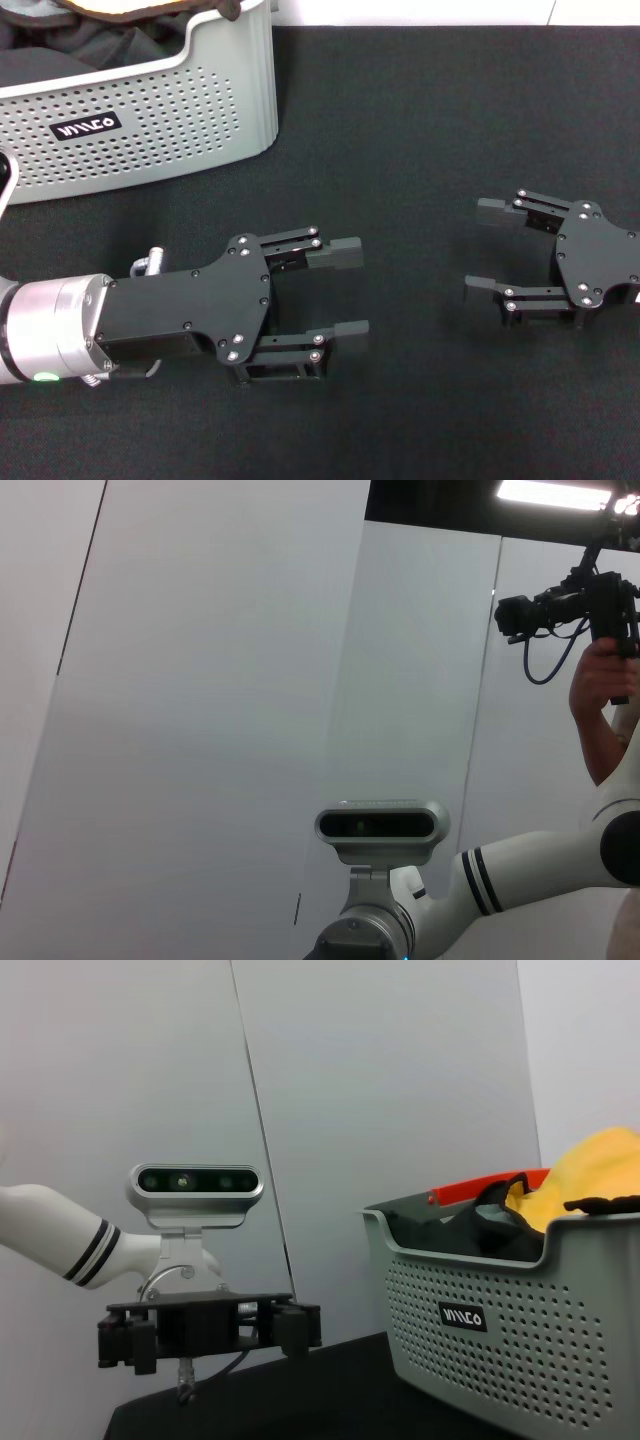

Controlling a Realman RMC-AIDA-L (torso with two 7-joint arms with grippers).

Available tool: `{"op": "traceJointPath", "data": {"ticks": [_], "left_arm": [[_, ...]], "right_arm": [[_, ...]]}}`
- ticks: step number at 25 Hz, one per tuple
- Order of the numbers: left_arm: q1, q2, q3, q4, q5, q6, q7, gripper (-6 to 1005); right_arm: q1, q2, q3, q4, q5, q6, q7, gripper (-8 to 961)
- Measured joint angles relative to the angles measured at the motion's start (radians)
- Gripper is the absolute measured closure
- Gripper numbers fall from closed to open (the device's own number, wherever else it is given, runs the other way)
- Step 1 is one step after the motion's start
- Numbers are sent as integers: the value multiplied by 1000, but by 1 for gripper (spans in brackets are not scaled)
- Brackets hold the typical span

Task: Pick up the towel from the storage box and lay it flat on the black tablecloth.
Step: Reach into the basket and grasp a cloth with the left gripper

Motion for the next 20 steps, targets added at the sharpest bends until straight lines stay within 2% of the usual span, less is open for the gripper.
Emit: {"op": "traceJointPath", "data": {"ticks": [14, 20], "left_arm": [[-7, 3, -8, 9, 15, -1, 3, 285], [-4, 2, -28, 9, 20, -1, 7, 291]], "right_arm": [[26, 3, 6, -13, 5, -9, 5, 130], [43, 3, 68, -146, 49, -137, 12, 156]]}}
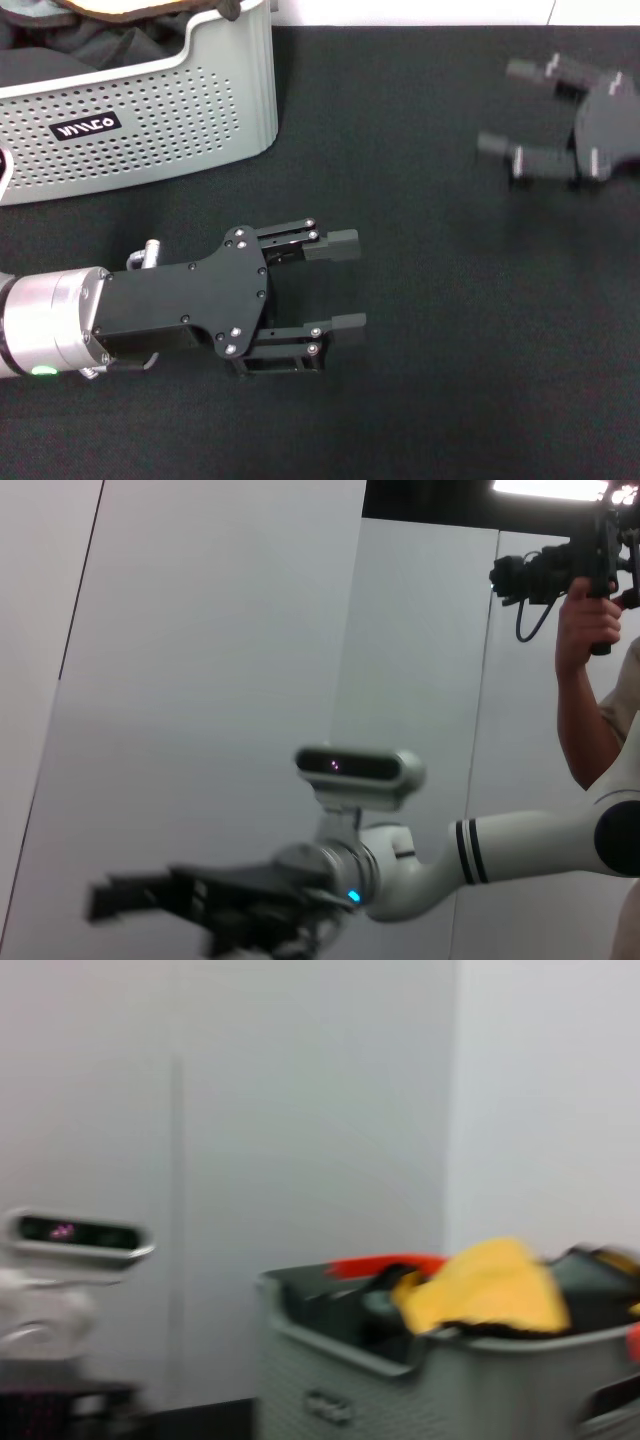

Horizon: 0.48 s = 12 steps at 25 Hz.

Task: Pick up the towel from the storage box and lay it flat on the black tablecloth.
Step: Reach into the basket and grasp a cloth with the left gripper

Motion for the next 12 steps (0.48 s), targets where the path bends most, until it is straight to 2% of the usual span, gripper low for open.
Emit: {"op": "traceJointPath", "data": {"ticks": [5, 9, 12], "left_arm": [[14, -13, -27, -7, -7, -3, 27, 296], [29, -35, -136, -4, -5, -15, 57, 300], [29, -41, -216, 25, -4, -39, 60, 304]], "right_arm": [[59, 0, 10, -27, -1, -96, 9, 178], [96, 2, 6, 15, -18, -112, 1, 196], [95, 6, -6, 51, -19, -109, -24, 199]]}}
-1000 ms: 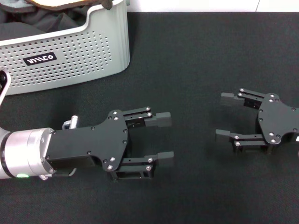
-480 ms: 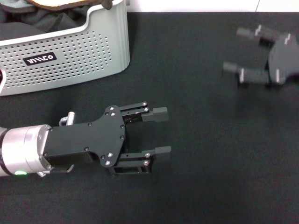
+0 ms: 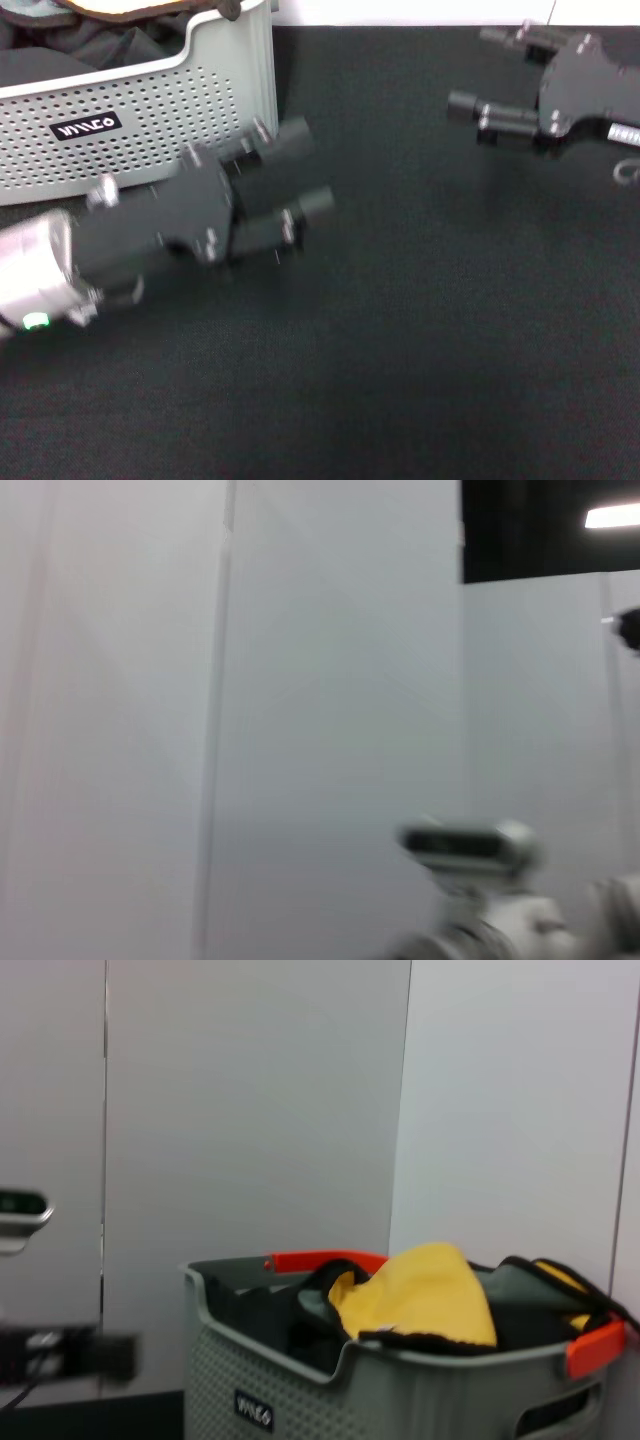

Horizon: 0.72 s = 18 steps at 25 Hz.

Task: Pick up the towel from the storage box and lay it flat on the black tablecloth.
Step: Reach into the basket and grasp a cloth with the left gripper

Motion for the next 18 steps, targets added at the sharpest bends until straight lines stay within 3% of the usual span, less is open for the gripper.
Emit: {"op": "traceJointPath", "data": {"ticks": [6, 11, 14, 18], "left_arm": [[0, -12, -191, 156, 4, -130, -142, 310], [24, -18, -226, 351, 17, -287, -324, 315], [42, -18, -248, 491, 58, -428, -518, 318], [42, -19, -353, 625, 164, -499, -726, 323]], "right_arm": [[-17, 5, -24, 107, 4, 14, -40, 197], [-33, 5, -24, 161, 9, 19, -60, 196], [-35, 5, -21, 181, 9, 19, -67, 196], [-36, 5, -15, 200, 9, 19, -83, 196]]}}
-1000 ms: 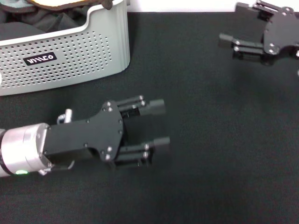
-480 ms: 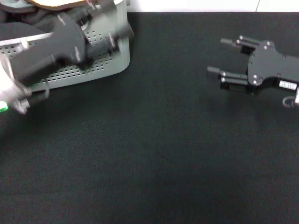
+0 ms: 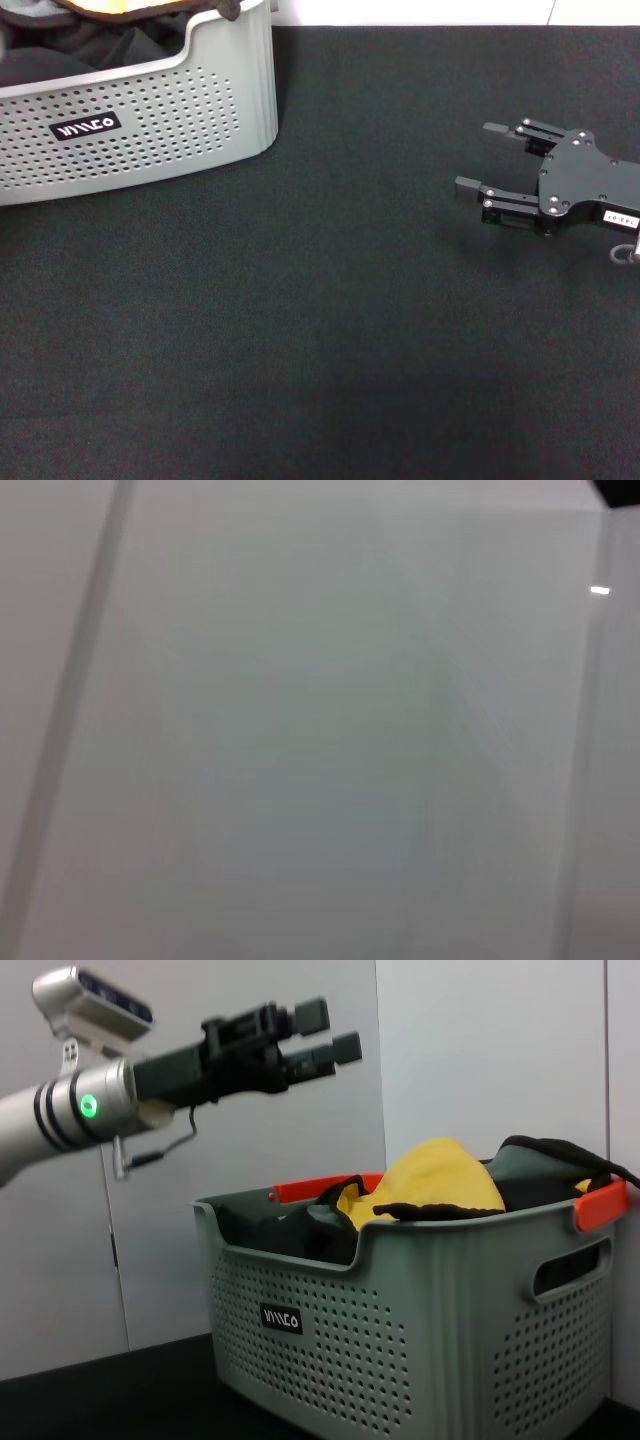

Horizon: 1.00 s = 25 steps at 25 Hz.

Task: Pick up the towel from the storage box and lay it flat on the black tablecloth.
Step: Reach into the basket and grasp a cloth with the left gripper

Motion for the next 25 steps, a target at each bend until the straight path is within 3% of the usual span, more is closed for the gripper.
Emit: {"op": "traceJointPath", "data": {"ticks": [7, 11, 16, 18, 25], "left_arm": [[-8, -1, -168, 203, 281, -177, -341, 330], [-30, 3, -221, 305, 533, -232, -536, 334], [-67, 3, -234, 362, 767, -252, -692, 339], [-96, -4, -234, 384, 918, -253, -777, 342], [-176, -35, -220, 401, 1217, -263, -921, 349]], "right_arm": [[0, -5, 1, 14, 0, -6, -6, 196], [3, -5, 1, 25, 0, -8, -15, 197], [10, -4, 2, 43, 0, -12, -33, 197], [11, -4, 2, 46, 1, -13, -34, 197], [11, -3, 2, 60, 1, -13, -45, 197]]}}
